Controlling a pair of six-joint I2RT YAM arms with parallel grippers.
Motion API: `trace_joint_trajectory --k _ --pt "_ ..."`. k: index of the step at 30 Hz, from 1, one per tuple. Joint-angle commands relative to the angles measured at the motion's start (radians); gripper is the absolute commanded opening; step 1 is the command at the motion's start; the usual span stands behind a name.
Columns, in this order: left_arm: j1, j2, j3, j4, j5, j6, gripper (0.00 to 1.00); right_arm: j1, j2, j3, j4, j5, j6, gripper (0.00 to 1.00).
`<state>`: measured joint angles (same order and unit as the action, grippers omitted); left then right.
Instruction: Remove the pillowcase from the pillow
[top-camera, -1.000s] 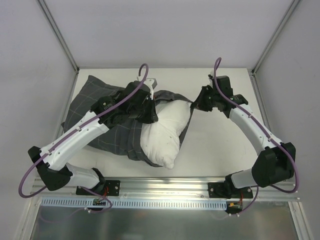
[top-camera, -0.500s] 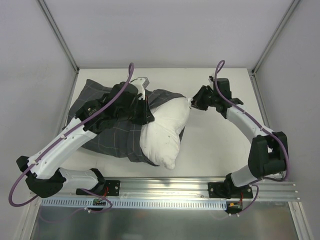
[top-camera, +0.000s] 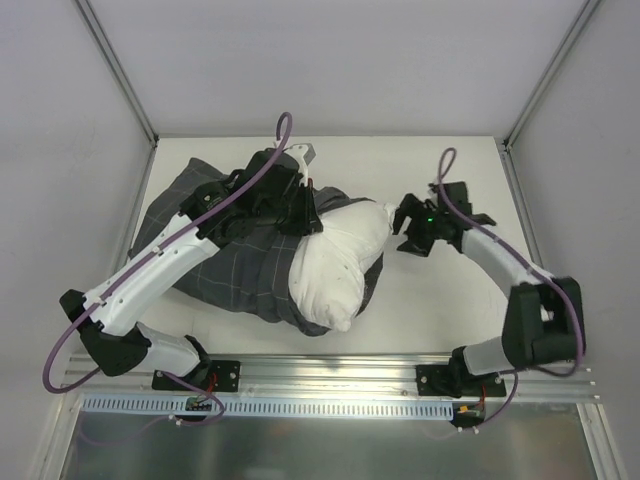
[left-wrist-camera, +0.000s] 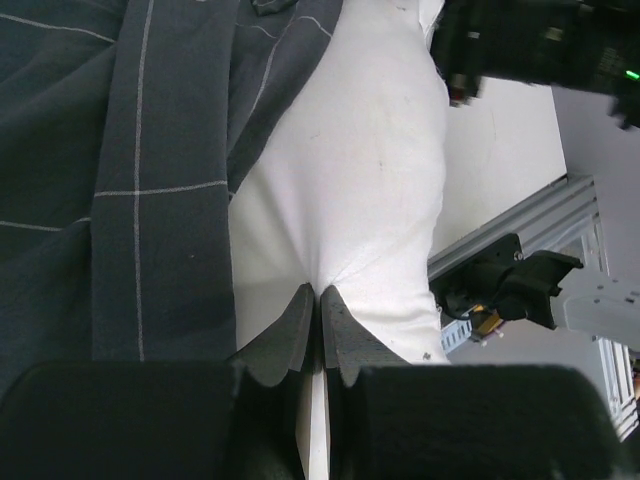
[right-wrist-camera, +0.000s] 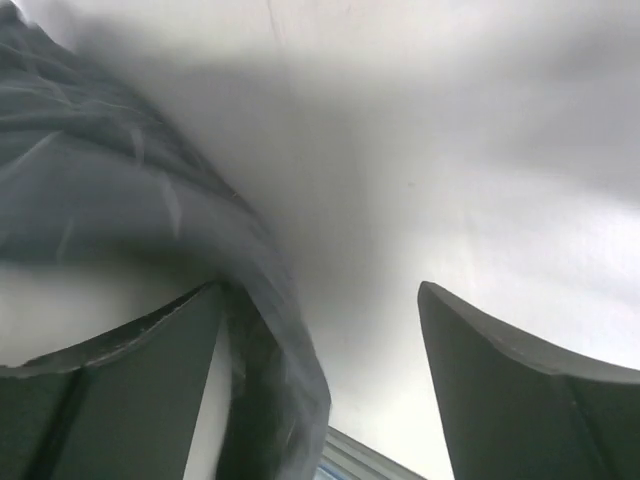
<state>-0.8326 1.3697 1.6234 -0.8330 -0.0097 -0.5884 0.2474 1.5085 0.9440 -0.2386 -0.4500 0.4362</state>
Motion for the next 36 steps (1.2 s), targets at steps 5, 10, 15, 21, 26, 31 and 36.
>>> trace_joint_trajectory --k 5,10,15,21,26,31,36 --pt "0.035 0.020 0.066 0.103 0.008 -0.027 0.00 -0.097 -0.529 -0.059 -0.260 0.024 -0.047 0.94" --pt "0.036 0.048 0.056 0.124 0.008 -0.034 0.00 -0.022 -0.680 -0.093 -0.174 -0.062 0.048 0.97" --pt "0.036 0.104 0.092 0.141 0.040 -0.036 0.00 0.208 -0.628 -0.077 -0.125 -0.026 0.091 0.96" --pt "0.036 0.164 0.125 0.164 0.043 -0.053 0.00 0.326 -0.541 -0.120 0.065 -0.013 0.159 0.96" --pt "0.036 0.232 0.176 0.189 0.131 -0.056 0.00 0.305 -0.387 -0.082 0.074 0.040 0.180 0.01" --pt "0.118 0.102 0.124 0.184 0.186 0.030 0.89 0.011 -0.487 -0.103 0.047 0.013 0.200 0.01" --pt "0.386 -0.148 -0.097 0.163 0.202 0.036 0.99 -0.235 -0.510 -0.022 -0.093 -0.035 0.102 0.01"
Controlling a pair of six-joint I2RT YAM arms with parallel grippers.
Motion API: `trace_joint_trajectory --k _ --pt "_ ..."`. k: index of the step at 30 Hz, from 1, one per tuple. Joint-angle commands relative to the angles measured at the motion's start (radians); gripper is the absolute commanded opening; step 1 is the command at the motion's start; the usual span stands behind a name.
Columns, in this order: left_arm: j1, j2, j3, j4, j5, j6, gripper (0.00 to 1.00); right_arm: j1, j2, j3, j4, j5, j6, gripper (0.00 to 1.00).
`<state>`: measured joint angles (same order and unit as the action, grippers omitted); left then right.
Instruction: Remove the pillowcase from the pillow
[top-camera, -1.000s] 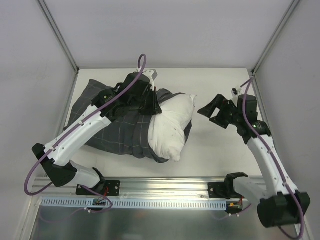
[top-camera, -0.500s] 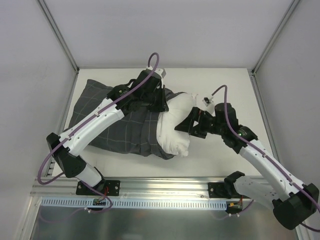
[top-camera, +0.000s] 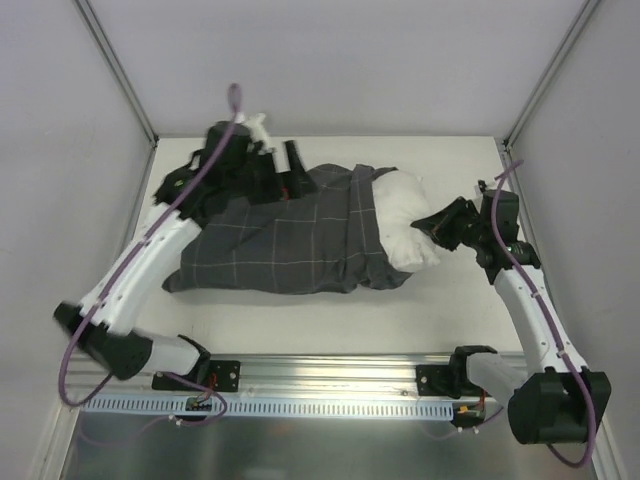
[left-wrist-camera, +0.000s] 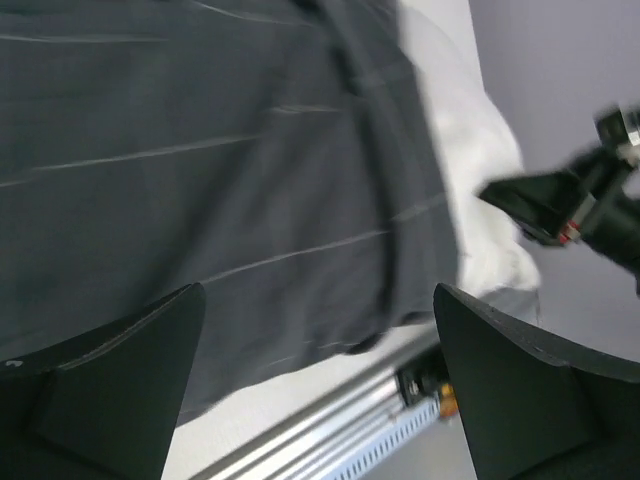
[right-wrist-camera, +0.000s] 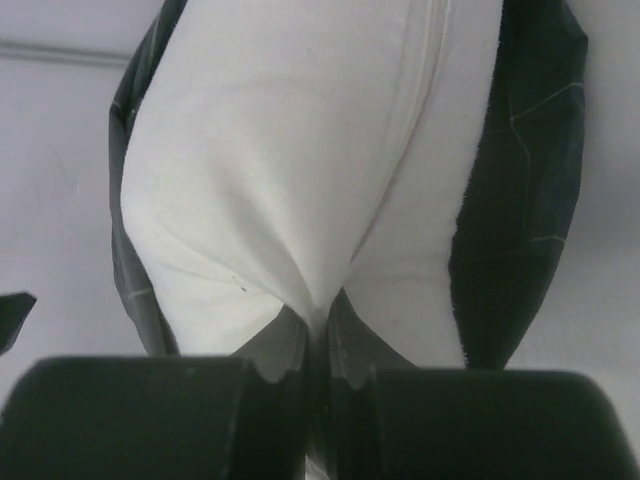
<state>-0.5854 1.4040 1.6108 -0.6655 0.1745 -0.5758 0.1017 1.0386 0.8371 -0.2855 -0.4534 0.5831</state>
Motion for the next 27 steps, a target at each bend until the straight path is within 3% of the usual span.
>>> trace_joint_trajectory --k 1,6,9,13,15,18,19,21,22,27 --pt "0.178 -0.212 -0.121 -0.014 0.008 0.030 0.99 -0.097 -0.037 0.091 -0.055 -0.040 -0.054 0.01" --pt "0.380 -0.335 -0.351 -0.077 -0.017 0.037 0.99 -0.125 -0.015 0.097 -0.057 -0.045 -0.075 0.01" --pt "0.397 -0.367 -0.460 -0.083 -0.033 0.030 0.99 -0.131 0.000 0.105 -0.055 -0.053 -0.086 0.01" --pt "0.400 -0.407 -0.609 -0.082 -0.231 -0.025 0.99 -0.142 0.018 0.106 -0.057 -0.065 -0.098 0.01" --pt "0.398 -0.389 -0.637 -0.075 -0.263 -0.032 0.99 -0.146 0.028 0.106 -0.057 -0.068 -0.103 0.01" --pt "0.398 -0.344 -0.654 -0.065 -0.267 -0.039 0.62 -0.154 0.038 0.108 -0.057 -0.071 -0.104 0.01" --pt "0.398 -0.339 -0.651 -0.065 -0.274 -0.042 0.32 -0.161 0.038 0.109 -0.057 -0.071 -0.106 0.01" --pt "0.398 -0.335 -0.640 -0.066 -0.302 -0.035 0.08 -0.177 0.034 0.114 -0.063 -0.076 -0.108 0.01" --pt "0.401 -0.332 -0.623 -0.066 -0.311 -0.021 0.00 -0.197 0.032 0.117 -0.064 -0.080 -0.108 0.01" --pt "0.475 -0.336 -0.531 -0.075 -0.336 0.017 0.00 -0.289 0.024 0.192 -0.080 -0.134 -0.077 0.01"
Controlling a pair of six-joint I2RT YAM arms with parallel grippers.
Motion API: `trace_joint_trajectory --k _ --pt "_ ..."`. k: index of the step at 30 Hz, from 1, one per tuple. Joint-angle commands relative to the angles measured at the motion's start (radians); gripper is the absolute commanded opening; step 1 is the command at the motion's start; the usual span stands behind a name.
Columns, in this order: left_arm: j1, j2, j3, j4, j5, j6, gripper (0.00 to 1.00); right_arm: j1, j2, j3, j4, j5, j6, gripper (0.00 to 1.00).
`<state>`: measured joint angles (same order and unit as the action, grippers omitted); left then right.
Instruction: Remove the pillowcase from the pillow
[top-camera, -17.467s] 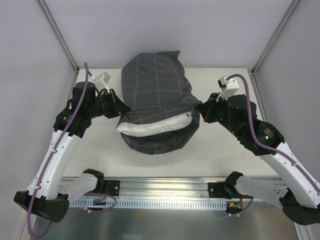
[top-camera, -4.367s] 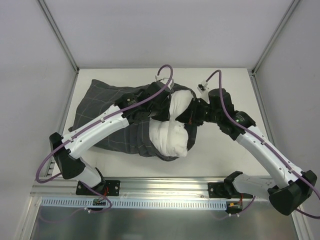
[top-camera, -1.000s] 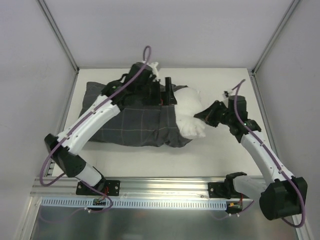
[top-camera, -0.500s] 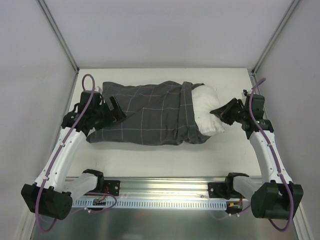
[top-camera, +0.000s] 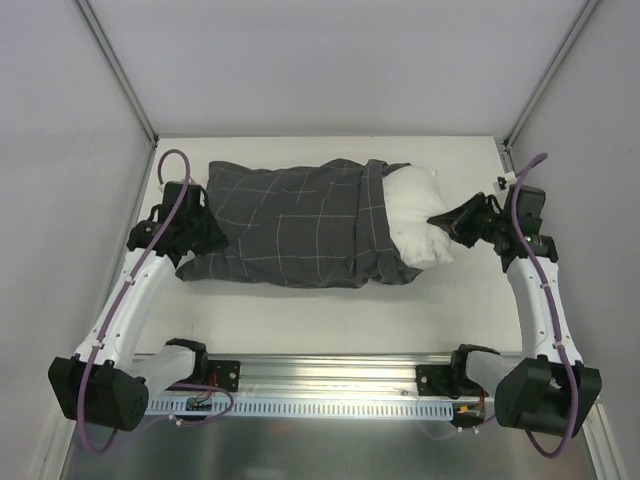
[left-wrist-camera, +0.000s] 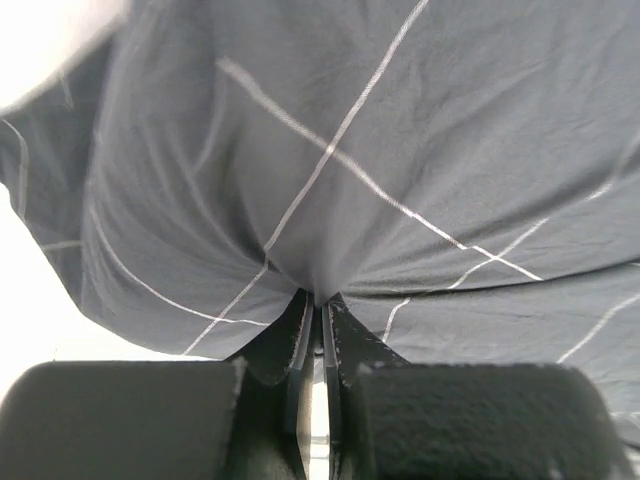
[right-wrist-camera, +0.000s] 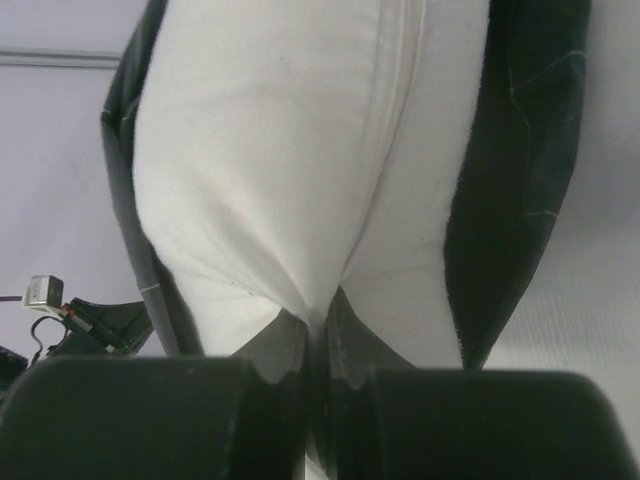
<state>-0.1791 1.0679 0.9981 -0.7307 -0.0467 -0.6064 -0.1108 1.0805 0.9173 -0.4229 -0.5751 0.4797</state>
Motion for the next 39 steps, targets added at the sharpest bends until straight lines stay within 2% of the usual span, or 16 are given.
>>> trace_joint_trajectory --k 1,6,7,10,12,18,23,25,26,28,29,30,31,36,39 --pt "0.093 0.000 0.097 -0.013 -0.113 0.062 0.00 -0.123 -0.019 0.130 0.059 -0.023 0.037 0.01" --pt "0.312 0.009 0.226 -0.061 -0.065 0.097 0.00 -0.317 -0.040 0.264 0.061 -0.110 0.147 0.01" --pt "0.393 0.003 0.240 -0.062 -0.042 0.099 0.00 -0.373 -0.037 0.276 0.062 -0.121 0.195 0.01" --pt "0.504 0.009 0.327 -0.064 0.013 0.106 0.00 -0.452 -0.021 0.285 0.172 -0.169 0.336 0.01" --pt "0.532 0.023 0.409 -0.071 0.028 0.106 0.00 -0.474 -0.008 0.296 0.237 -0.186 0.381 0.01" --pt "0.547 0.133 0.586 -0.073 0.087 0.077 0.00 -0.500 0.024 0.315 0.246 -0.158 0.392 0.01" --pt "0.547 0.297 0.625 -0.070 0.085 0.103 0.00 -0.514 0.111 0.253 0.256 -0.089 0.379 0.01" --pt "0.547 0.331 0.597 -0.070 0.169 0.148 0.00 -0.512 0.146 0.242 0.237 -0.056 0.352 0.01" --pt "0.547 0.323 0.541 -0.064 0.198 0.149 0.07 -0.512 0.183 0.238 0.233 -0.048 0.340 0.01" --pt "0.546 0.255 0.461 -0.027 0.296 0.160 0.31 -0.512 0.214 0.223 0.228 -0.026 0.312 0.01" --pt "0.546 0.221 0.380 0.003 0.333 0.172 0.72 -0.512 0.231 0.218 0.227 -0.020 0.309 0.01" --pt "0.546 0.190 0.341 0.007 0.410 0.192 0.91 -0.512 0.258 0.216 0.225 -0.019 0.304 0.01" --pt "0.546 0.131 0.311 0.008 0.450 0.198 0.99 -0.512 0.268 0.216 0.225 -0.017 0.297 0.01" --pt "0.527 -0.025 0.061 0.023 0.576 0.180 0.99 -0.501 0.331 0.239 0.222 -0.014 0.270 0.01" --pt "0.458 -0.016 -0.038 0.046 0.611 0.090 0.99 -0.488 0.341 0.244 0.222 -0.017 0.272 0.01"
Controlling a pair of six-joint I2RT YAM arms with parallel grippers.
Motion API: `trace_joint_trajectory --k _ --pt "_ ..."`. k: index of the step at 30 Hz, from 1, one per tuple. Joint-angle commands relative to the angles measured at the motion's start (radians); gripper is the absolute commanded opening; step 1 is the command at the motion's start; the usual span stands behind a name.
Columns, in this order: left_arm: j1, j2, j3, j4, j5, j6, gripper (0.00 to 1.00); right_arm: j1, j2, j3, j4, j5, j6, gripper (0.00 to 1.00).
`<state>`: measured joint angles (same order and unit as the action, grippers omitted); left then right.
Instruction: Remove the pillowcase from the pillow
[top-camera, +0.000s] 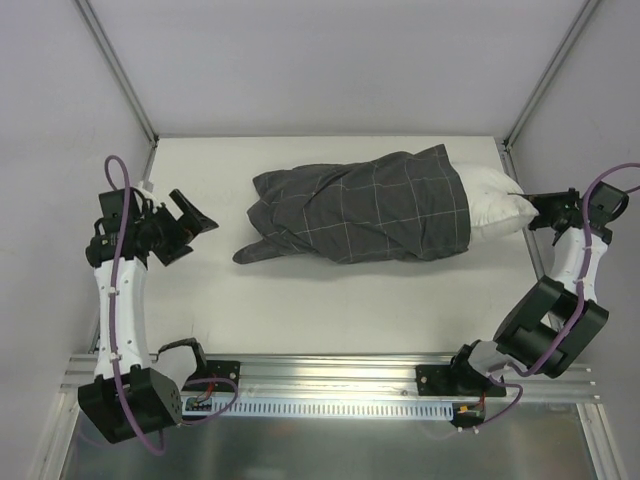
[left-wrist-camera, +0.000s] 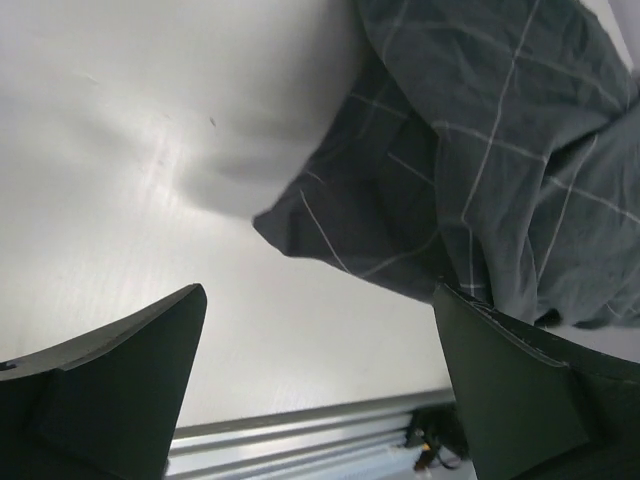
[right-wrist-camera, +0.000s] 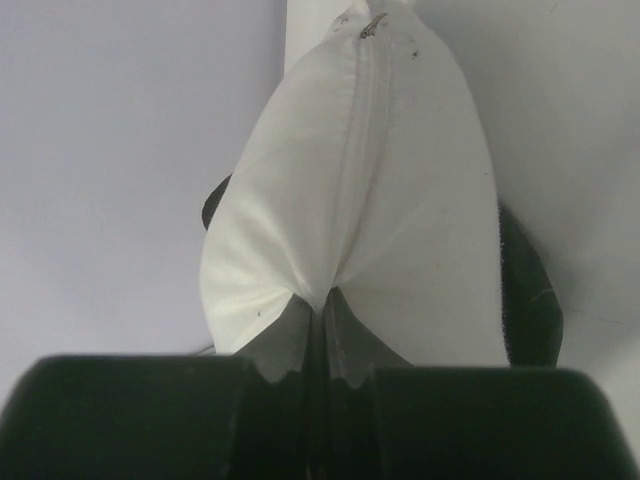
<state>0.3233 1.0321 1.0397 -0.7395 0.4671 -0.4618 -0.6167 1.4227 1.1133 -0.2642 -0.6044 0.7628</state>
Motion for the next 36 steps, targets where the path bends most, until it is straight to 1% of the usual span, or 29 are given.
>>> trace_joint_trajectory --k 1,2,3,4,6,7,10,14,16,20,21,22,23,24,25,26,29,30,31,32,33,34,35,36 --pt "-0.065 0.029 -0.102 0.063 0.087 -0.098 0.99 0.024 -0.001 0.046 0.063 0.015 -0.014 0.01" --pt "-0.070 0.037 -0.146 0.066 0.068 -0.197 0.99 0.035 -0.002 0.045 0.065 0.020 -0.014 0.01" --pt "-0.078 0.048 -0.174 0.106 0.064 -0.240 0.99 0.041 -0.007 0.045 0.063 0.020 -0.016 0.01" --pt "-0.096 0.054 -0.219 0.126 0.059 -0.318 0.99 0.049 -0.008 0.045 0.060 0.020 -0.022 0.01" --pt "-0.112 0.057 -0.251 0.181 0.053 -0.383 0.99 0.054 -0.014 0.043 0.049 0.018 -0.026 0.01" --pt "-0.113 0.056 -0.280 0.207 0.057 -0.446 0.99 0.055 -0.021 0.043 0.048 0.018 -0.033 0.01" --pt "-0.130 0.066 -0.320 0.307 0.067 -0.541 0.99 0.055 -0.033 0.043 0.042 0.014 -0.036 0.01" --pt "-0.159 0.173 -0.326 0.380 0.097 -0.620 0.99 0.061 -0.042 0.043 0.039 0.014 -0.036 0.01" --pt "-0.181 0.209 -0.333 0.455 0.104 -0.668 0.99 0.064 -0.044 0.043 0.039 0.014 -0.033 0.01" --pt "-0.250 0.339 -0.305 0.497 0.094 -0.716 0.99 0.063 -0.047 0.039 0.039 0.009 -0.028 0.01" --pt "-0.275 0.358 -0.299 0.502 0.100 -0.727 0.97 0.063 -0.047 0.039 0.037 0.008 -0.028 0.01" --pt "-0.288 0.374 -0.296 0.506 0.105 -0.744 0.85 0.064 -0.048 0.039 0.037 0.006 -0.030 0.01" --pt "-0.294 0.373 -0.294 0.512 0.104 -0.748 0.69 0.064 -0.048 0.040 0.039 0.005 -0.028 0.01" --pt "-0.294 0.362 -0.291 0.509 0.085 -0.755 0.49 0.063 -0.048 0.043 0.039 0.002 -0.030 0.01" --pt "-0.287 0.349 -0.291 0.509 0.073 -0.755 0.27 0.064 -0.050 0.046 0.037 0.000 -0.028 0.01" --pt "-0.273 0.318 -0.285 0.511 0.067 -0.752 0.00 0.063 -0.050 0.049 0.037 -0.004 -0.028 0.01" --pt "-0.163 0.252 -0.236 0.487 0.090 -0.713 0.00 0.057 -0.056 0.078 0.034 -0.052 -0.017 0.01" --pt "-0.126 0.232 -0.190 0.447 0.093 -0.680 0.00 0.052 -0.071 0.097 0.034 -0.079 -0.014 0.01" --pt "-0.051 0.188 -0.160 0.419 0.087 -0.658 0.00 0.043 -0.080 0.106 0.033 -0.092 -0.005 0.01" --pt "-0.015 0.169 -0.085 0.379 0.075 -0.638 0.00 0.037 -0.090 0.118 0.033 -0.103 -0.002 0.01" --pt "0.021 0.152 -0.045 0.303 0.062 -0.594 0.00 0.026 -0.108 0.131 0.030 -0.118 0.001 0.01" --pt "0.099 0.128 -0.003 0.266 0.056 -0.575 0.00 0.020 -0.116 0.154 0.022 -0.127 0.009 0.01" --pt "0.141 0.120 0.069 0.235 0.061 -0.562 0.00 0.014 -0.125 0.163 0.022 -0.133 0.015 0.01" --pt "0.189 0.111 0.098 0.185 0.071 -0.540 0.00 0.002 -0.131 0.172 0.022 -0.147 0.023 0.01"
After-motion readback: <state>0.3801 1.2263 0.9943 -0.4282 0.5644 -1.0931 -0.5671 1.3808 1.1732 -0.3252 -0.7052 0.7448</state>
